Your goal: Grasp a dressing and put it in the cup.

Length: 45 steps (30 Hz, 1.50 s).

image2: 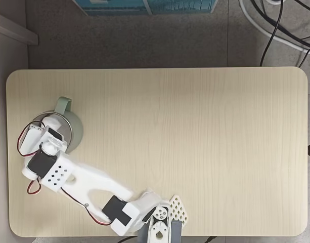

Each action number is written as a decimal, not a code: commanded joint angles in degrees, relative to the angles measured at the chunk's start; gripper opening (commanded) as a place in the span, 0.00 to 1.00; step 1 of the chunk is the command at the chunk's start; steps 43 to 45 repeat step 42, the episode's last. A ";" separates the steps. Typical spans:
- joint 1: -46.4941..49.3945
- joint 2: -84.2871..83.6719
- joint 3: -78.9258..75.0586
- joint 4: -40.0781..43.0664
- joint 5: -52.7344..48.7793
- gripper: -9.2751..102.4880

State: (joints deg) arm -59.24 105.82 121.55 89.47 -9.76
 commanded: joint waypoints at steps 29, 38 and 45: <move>-4.39 -3.78 2.37 4.13 2.20 0.28; -3.43 -3.78 2.29 4.66 1.41 0.28; -3.60 -3.16 2.37 4.39 1.14 0.28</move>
